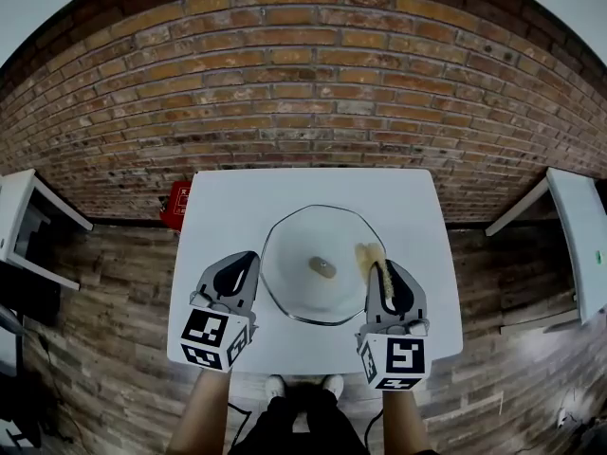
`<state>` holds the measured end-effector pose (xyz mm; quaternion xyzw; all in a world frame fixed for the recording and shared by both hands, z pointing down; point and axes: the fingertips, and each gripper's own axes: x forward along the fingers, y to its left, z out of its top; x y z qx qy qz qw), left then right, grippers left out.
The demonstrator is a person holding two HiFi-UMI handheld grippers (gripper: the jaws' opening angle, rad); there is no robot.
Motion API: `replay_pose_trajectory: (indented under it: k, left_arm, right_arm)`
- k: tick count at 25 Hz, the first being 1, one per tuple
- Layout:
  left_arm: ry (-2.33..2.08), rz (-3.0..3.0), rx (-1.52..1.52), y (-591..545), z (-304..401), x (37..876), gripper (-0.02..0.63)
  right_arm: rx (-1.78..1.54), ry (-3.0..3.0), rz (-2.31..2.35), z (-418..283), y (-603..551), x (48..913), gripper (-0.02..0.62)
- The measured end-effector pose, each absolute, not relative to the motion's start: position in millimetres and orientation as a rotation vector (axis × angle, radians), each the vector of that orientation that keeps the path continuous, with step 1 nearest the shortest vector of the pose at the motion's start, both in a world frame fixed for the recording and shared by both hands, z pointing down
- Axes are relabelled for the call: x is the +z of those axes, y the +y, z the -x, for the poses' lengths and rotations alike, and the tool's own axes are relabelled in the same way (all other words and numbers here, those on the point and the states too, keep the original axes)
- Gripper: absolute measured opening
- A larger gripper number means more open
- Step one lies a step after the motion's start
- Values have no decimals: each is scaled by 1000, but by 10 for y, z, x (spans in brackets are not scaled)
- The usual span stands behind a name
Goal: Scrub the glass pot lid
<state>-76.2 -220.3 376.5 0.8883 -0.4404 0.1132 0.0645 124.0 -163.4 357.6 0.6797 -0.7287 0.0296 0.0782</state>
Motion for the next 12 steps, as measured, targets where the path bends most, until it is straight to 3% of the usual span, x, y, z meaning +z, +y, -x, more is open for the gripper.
replay_pose_trajectory:
  k: [12]
  left_arm:
    - [-1314, -2612, 431, -2162, 737, 4368, 12]
  right_arm:
    - [209, -2143, -1992, -1320, -1615, 4170, 58]
